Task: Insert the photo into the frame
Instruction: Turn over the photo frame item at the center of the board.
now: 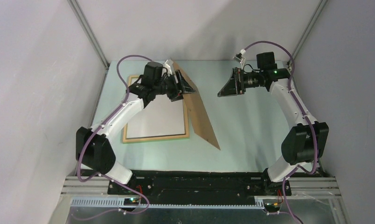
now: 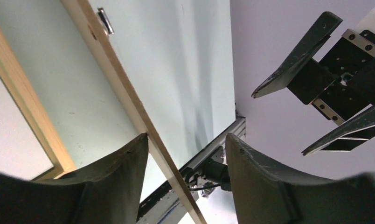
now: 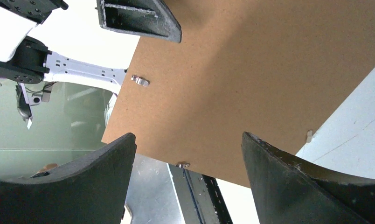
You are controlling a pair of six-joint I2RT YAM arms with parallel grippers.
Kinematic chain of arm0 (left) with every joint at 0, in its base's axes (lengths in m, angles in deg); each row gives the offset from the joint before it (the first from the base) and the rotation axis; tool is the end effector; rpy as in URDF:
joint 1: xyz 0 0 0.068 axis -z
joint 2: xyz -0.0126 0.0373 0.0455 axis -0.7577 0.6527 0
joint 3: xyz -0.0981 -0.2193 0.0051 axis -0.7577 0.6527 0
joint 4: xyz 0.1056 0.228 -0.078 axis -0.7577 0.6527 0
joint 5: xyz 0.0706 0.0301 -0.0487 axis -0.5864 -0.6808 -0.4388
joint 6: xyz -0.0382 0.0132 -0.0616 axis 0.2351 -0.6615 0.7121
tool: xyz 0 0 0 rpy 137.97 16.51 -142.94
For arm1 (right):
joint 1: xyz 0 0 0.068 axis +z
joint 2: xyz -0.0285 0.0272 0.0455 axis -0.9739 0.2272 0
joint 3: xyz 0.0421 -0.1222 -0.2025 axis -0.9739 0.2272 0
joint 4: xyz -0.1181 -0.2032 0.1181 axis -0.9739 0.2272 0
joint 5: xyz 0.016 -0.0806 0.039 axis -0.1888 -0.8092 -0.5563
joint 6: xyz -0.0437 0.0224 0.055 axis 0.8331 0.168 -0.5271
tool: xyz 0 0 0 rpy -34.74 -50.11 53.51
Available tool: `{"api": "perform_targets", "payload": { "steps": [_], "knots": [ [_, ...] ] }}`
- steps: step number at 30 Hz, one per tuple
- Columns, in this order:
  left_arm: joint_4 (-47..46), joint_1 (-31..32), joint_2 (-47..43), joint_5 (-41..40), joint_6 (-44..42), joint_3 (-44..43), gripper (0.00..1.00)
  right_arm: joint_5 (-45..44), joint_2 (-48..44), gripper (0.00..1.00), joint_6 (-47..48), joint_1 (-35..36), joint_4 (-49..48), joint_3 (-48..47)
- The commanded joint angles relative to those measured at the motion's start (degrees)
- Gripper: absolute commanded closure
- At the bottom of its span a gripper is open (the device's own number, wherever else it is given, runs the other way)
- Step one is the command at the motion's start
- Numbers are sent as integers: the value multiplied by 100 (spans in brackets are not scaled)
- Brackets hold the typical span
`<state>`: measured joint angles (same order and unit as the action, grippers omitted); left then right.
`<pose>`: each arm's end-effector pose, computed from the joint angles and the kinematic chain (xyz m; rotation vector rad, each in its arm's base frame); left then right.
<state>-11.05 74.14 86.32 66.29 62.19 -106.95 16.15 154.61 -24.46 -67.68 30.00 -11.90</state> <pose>0.3253 -0.1834 0.2874 -0.1312 2.3298 -1.2285 0.3335 0.1115 0.3115 -0.6808 2.0878 1.4697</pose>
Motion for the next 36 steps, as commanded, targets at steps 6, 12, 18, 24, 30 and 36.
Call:
{"api": "perform_targets", "payload": {
  "steps": [6,12,18,24,30,36],
  "knots": [
    [-130,-228,-561,-265,-425,342,49,-20,-3,13,463,-135,217,143],
    [-127,-309,-677,-346,-534,535,62,-33,58,14,513,-169,205,246],
    [-127,-413,-726,-372,-602,639,78,-57,103,13,569,-195,202,293],
    [-41,-632,-777,-332,-914,738,99,-98,153,14,629,-206,194,367],
    [-9,-937,-696,275,-1489,872,100,-122,263,14,620,-194,113,450],
    [-72,-1431,-808,1033,-1862,976,100,-139,305,14,616,-157,63,486]
  ]
}}
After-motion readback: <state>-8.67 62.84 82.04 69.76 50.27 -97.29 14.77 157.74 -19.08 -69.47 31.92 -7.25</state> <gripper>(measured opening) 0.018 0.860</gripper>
